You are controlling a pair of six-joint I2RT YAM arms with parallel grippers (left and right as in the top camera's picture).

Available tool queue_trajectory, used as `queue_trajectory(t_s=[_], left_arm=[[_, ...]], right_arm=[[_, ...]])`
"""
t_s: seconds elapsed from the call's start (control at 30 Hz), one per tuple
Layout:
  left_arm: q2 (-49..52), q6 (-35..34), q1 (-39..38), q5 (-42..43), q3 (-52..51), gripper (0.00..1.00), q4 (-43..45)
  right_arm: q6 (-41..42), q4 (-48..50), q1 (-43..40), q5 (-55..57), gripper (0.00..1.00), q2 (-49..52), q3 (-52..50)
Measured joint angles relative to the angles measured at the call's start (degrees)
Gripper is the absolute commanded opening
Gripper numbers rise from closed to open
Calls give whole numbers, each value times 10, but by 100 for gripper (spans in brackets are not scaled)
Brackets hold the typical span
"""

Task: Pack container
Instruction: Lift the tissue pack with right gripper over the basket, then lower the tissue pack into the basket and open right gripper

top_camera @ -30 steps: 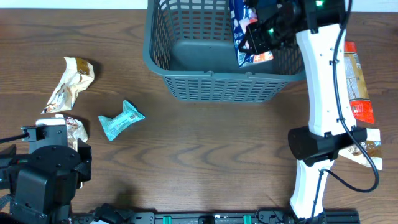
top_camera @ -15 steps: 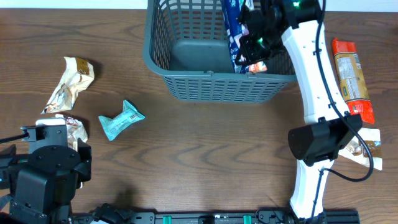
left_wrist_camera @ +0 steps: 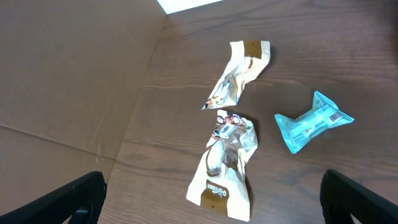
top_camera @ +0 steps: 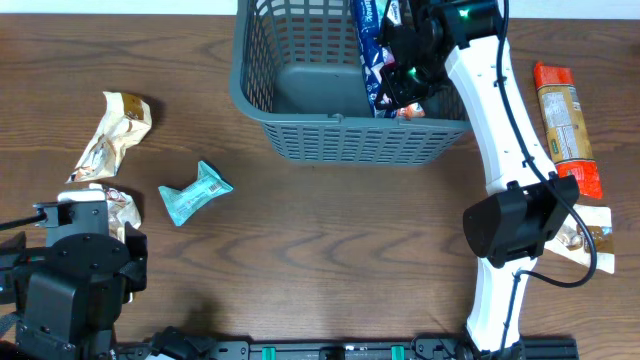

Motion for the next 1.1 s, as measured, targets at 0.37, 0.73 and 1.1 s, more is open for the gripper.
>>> queue_trajectory(t_s=[0.37,0.73,1.1], left_arm=[[0,0,0,0,0,99,0],[0,0,0,0,0,99,0],[0,0,0,0,0,99,0]], right_arm=[[-5,12,9,-1,96,0,-4],[-5,56,4,18,99,1,66],[4,-57,-133,198,99,-7,438]])
